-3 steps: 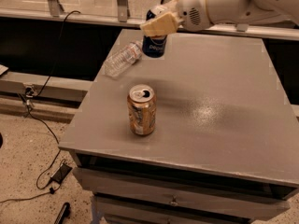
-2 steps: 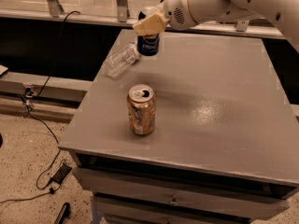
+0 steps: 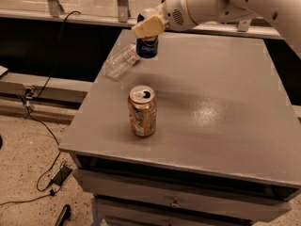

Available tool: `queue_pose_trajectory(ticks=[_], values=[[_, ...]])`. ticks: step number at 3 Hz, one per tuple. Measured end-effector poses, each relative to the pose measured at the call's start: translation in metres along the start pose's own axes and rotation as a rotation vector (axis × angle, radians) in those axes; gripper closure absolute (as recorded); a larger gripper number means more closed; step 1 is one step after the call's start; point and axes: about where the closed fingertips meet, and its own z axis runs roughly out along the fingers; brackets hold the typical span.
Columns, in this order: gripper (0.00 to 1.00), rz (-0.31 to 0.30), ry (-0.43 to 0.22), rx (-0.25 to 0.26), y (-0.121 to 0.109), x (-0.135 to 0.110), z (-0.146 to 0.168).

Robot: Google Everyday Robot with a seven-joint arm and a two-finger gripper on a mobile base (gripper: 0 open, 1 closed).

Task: Move pepsi can near water bottle

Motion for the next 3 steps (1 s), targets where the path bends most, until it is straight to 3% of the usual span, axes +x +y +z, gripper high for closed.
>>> queue_pose_trajectory(ticks=[3], values=[[1.0,-0.018,0.069,-0.06,0.0,0.045,0.052]])
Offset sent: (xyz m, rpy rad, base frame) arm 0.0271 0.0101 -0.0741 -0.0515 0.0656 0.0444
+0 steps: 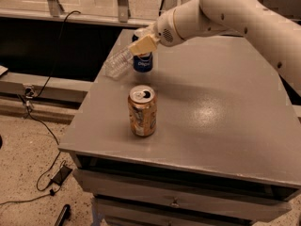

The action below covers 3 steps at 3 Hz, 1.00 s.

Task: Move pepsi can near water bottle

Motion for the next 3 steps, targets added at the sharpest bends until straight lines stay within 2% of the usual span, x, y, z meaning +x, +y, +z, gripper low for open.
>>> queue_pose_trajectory(ticks=[1,3], values=[[0.82,-0.014,0.022,0.009,0.0014,0.0078,0.0109],[0.35,-0.015,0.022,0.001,0.0043,0.0071,0.0145]])
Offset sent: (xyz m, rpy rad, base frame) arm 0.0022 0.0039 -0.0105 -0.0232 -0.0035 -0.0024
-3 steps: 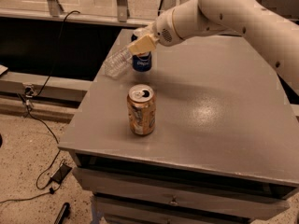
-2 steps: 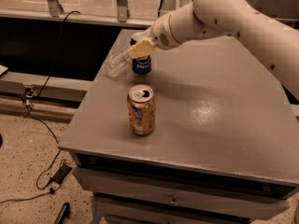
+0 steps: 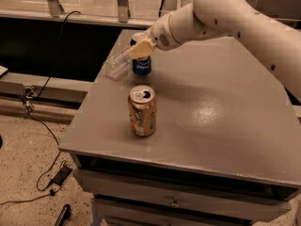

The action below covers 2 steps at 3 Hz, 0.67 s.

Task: Move pepsi can near water bottle

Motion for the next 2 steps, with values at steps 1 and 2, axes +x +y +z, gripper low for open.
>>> queue_pose_trajectory(ticks=[1,2], values=[[0.12,-0.001,0.0,-0.004,0.0015,-0.0004,0.002],[0.0,-0.002,0.001,-0.007,0.0029,-0.0007,0.0037]])
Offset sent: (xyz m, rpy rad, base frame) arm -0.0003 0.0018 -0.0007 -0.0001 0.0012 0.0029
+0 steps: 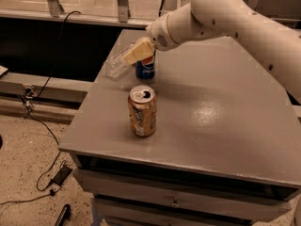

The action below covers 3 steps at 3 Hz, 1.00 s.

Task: Move pepsi can near water bottle

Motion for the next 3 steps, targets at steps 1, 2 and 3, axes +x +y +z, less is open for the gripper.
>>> queue_pose_trajectory(ticks=[1,2,3], values=[[0.0,0.0,0.0,0.0,0.0,0.0,0.0],[0.0,0.018,-0.02,-0.044,-0.004,0.006,-0.004],[0.0,0.024,-0.05,-0.052,-0.014,0.014,-0.02]])
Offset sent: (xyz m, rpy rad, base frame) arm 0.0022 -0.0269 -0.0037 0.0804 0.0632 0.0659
